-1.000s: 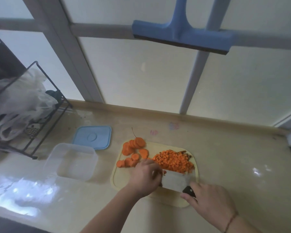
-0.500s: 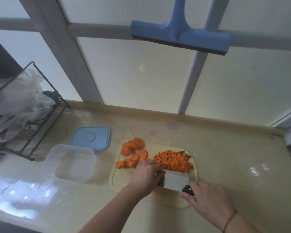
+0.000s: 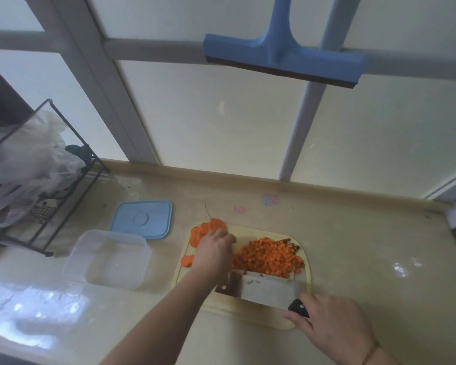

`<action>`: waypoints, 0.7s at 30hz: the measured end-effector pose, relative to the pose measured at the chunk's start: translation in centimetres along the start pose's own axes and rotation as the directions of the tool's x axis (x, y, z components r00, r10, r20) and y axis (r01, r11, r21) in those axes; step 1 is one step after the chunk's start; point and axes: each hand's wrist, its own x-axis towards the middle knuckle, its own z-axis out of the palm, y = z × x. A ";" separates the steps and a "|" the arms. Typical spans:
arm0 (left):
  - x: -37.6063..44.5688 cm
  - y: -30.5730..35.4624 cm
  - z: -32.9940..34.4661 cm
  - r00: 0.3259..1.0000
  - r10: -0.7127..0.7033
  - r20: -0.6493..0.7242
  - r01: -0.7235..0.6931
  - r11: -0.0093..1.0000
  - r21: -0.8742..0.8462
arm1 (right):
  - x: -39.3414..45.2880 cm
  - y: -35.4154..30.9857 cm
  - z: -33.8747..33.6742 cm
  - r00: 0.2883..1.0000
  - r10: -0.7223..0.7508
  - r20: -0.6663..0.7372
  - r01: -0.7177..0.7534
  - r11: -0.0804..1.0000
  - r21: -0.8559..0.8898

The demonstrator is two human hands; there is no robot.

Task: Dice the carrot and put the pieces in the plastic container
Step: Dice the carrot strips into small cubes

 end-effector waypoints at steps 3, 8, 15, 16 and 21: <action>1.1 -1.2 -0.9 0.984 0.036 0.173 -0.069 0.979 0.190 | 0.2 -0.2 -0.7 0.985 0.066 0.157 -0.068 0.998 0.011; 1.8 -1.4 -1.1 0.960 0.081 0.269 -0.170 0.929 0.329 | 0.0 0.6 0.6 1.000 0.021 -0.018 -0.021 1.000 -0.002; 3.2 -1.5 -1.7 0.938 0.131 0.322 -0.242 0.912 0.332 | 0.2 0.2 -0.8 0.963 0.131 0.236 -0.138 0.990 0.012; 3.1 -1.7 -1.6 0.945 0.135 0.299 -0.225 0.929 0.294 | 0.1 0.3 -0.5 0.964 0.140 0.228 -0.146 0.989 0.009; 0.9 -1.5 -2.2 0.999 0.023 0.047 -0.018 0.996 -0.092 | -0.9 1.5 1.1 0.978 0.175 0.110 -0.183 0.981 0.070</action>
